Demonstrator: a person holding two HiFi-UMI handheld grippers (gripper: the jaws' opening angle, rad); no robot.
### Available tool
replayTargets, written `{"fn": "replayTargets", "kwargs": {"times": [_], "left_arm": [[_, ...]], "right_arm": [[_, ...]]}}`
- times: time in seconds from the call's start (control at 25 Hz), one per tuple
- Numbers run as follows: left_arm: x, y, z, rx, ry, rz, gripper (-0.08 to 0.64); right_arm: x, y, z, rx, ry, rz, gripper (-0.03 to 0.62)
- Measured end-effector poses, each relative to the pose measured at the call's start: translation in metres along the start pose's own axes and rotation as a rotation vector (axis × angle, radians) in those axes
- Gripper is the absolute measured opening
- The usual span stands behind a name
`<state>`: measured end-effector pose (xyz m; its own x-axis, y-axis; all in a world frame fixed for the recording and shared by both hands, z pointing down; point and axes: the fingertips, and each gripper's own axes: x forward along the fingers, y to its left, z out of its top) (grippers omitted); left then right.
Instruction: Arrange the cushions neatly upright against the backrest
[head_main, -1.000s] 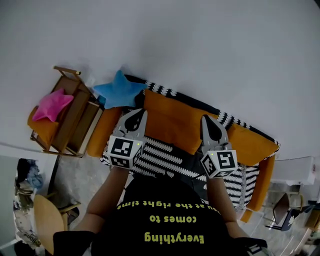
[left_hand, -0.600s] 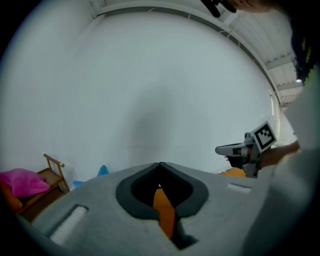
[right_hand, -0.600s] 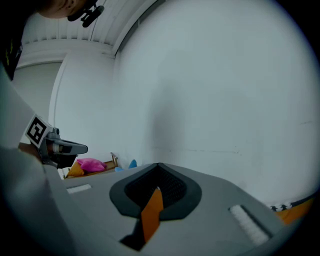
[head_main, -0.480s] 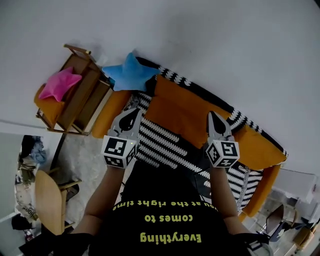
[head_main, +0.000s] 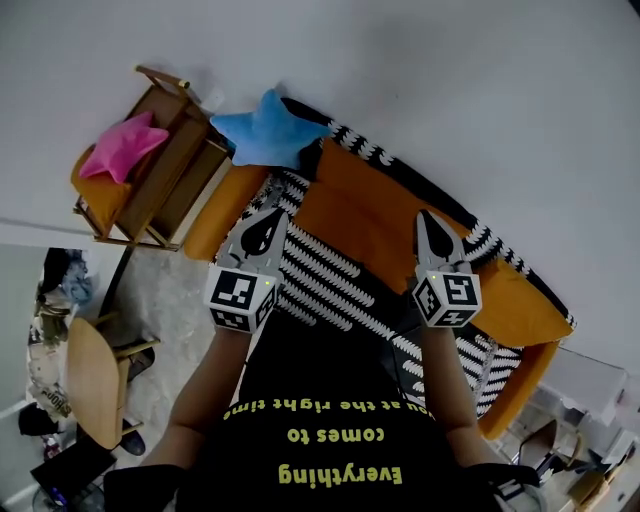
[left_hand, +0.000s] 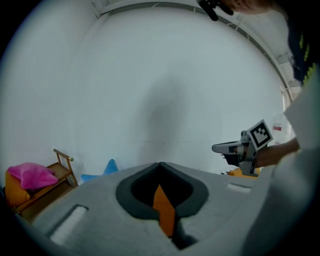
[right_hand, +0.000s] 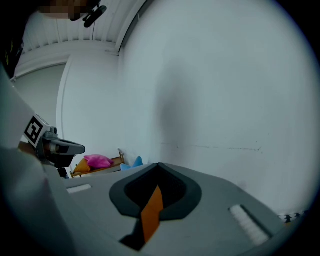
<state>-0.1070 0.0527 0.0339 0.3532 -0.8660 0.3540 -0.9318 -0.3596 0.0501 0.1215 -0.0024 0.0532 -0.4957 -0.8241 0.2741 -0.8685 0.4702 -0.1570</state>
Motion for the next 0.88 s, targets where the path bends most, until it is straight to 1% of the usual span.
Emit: {"fn": "replayTargets", "kwargs": {"times": [0.2,0.44,0.88], "left_arm": [[0.012,-0.008,0.004,0.012,-0.015,-0.033,0.000],[0.022,-0.017,0.009,0.022,-0.027,-0.068,0.000],[0.016,-0.012,0.008,0.019,-0.031,-0.063,0.000]], "right_arm": [[-0.006,0.008,0.013,-0.017,-0.037,-0.001,0.011],[-0.012,0.013,0.019,-0.048,-0.041,-0.005,0.011],[-0.012,0.022,0.023,-0.070,-0.044,0.009,0.011]]}}
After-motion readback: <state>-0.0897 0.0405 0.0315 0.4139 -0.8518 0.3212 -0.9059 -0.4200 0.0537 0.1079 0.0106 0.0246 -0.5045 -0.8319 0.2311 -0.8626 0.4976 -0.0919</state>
